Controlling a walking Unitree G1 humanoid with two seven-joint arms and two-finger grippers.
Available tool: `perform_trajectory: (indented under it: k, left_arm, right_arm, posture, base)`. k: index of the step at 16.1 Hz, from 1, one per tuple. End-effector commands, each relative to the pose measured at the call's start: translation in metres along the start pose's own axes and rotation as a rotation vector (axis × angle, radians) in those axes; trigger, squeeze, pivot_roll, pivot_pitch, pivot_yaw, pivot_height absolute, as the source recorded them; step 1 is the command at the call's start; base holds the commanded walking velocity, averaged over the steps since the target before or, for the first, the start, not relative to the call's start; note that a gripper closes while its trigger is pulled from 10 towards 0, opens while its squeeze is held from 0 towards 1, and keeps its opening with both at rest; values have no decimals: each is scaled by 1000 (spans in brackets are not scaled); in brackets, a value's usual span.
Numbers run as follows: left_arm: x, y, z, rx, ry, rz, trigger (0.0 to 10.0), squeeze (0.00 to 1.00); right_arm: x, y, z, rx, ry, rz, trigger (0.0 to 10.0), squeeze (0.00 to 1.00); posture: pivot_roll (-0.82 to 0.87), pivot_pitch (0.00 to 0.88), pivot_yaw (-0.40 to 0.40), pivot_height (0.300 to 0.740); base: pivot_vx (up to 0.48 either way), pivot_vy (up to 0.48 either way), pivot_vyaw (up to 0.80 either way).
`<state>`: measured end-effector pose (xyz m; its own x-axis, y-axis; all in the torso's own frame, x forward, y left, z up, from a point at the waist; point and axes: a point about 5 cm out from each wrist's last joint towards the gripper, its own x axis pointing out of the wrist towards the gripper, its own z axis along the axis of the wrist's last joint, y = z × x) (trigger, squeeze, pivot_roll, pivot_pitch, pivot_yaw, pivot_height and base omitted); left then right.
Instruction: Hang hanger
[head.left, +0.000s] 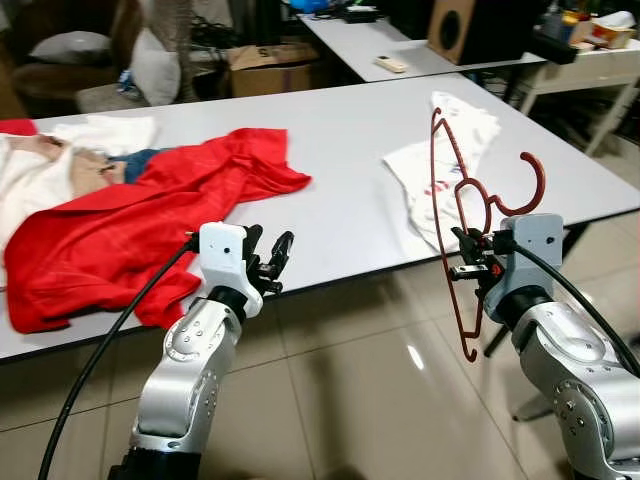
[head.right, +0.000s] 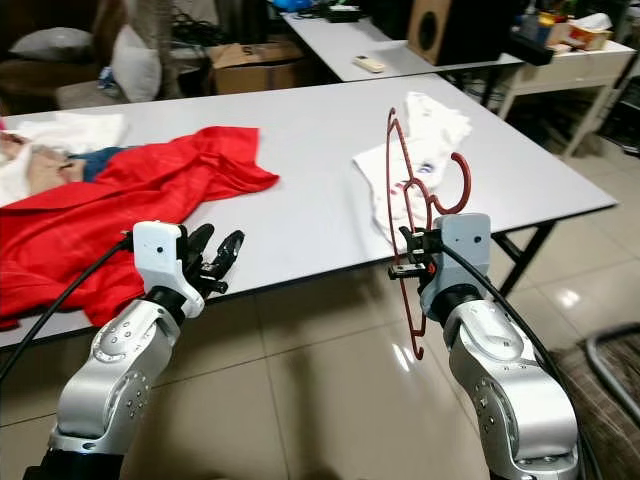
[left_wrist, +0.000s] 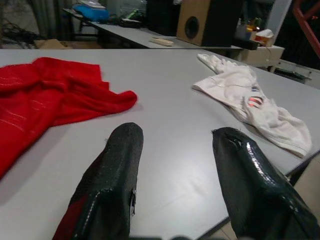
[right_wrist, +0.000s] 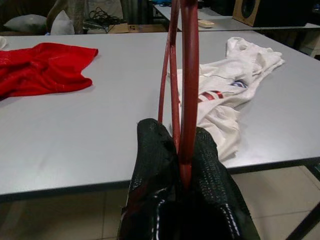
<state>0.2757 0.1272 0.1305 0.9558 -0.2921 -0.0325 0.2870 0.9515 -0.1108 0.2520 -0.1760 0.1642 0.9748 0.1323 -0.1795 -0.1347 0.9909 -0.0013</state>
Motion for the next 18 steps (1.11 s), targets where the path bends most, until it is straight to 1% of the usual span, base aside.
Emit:
perform_trajectory:
  k: [1,3,4,10,11,12,15,16,17,18]
  left_arm:
    - [0,2,0,10,-4,21,10000,0]
    - [0,2,1,25,-8,16,10000,0]
    - [0,1,1,28,-8,13,10000,0]
    - [0,-1,0,33,-5,1,10000,0]
    - [0,-3,0,28,-5,-10,10000,0]
    - [0,-5,-1,-6,1,-29,10000,0]
    - [3,-11,-6,-14,67,-81,10000,0]
    - [2,-13,-7,-17,75,-92,10000,0]
    - [1,-16,-8,-33,82,-125,10000,0]
    - [1,-16,-8,-33,82,-125,10000,0]
  right_arm:
    - [2,0,-5,6,19,7,10000,0]
    - [2,-2,-7,40,24,1,10000,0]
    - [2,-2,-9,43,30,-4,10000,0]
    - [2,-3,-9,28,27,-4,10000,0]
    - [2,-3,-9,30,26,-4,10000,0]
    - [2,-3,-10,45,25,-5,10000,0]
    - [2,-2,-11,77,51,10,10000,0]
    - [2,-1,-11,77,53,17,10000,0]
    - [2,0,-11,77,50,26,10000,0]
    - [2,0,-11,77,50,26,10000,0]
  posture:
    - [-123,0,13,740]
    - [-120,0,13,740]
    - [-119,0,12,740]
    - [-121,0,9,740]
    - [-123,0,12,740]
    - [-123,0,12,740]
    - [-121,0,15,740]
    - [-121,0,15,740]
    - [-119,0,16,740]
    - [-119,0,16,740]
  base:
    - [0,-371,0]
    - [0,-399,0]
    - [0,-412,0]
    - [0,-416,0]
    - [0,0,0]
    - [0,0,0]
    - [0,0,0]
    - [0,0,0]
    - [0,0,0]
    - [0,0,0]
